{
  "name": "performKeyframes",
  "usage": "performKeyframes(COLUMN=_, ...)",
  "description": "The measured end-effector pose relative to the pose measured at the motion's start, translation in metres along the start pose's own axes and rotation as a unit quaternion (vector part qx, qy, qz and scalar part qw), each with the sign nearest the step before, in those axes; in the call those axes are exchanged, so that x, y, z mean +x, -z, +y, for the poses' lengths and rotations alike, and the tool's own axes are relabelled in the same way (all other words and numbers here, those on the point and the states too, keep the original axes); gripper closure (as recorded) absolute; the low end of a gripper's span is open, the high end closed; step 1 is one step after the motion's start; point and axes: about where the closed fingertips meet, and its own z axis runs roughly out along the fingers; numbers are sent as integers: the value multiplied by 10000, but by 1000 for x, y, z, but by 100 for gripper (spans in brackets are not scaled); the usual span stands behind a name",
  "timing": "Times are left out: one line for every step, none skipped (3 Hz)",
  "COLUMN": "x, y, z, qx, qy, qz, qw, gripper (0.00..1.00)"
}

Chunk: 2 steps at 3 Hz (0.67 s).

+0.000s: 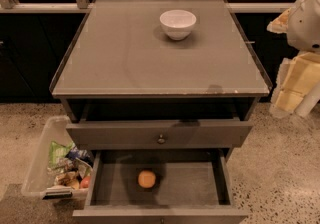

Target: Pick orange from middle drawer and place on counter

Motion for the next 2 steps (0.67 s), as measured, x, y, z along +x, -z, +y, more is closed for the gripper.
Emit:
performKeyframes(x=0, y=0, z=0, qx=0, qy=0, qz=0, qw=10000, gripper=0)
performKeyframes(x=9, y=-13, z=10, qx=-1, qy=-192, qz=-171, qw=9997, gripper=0)
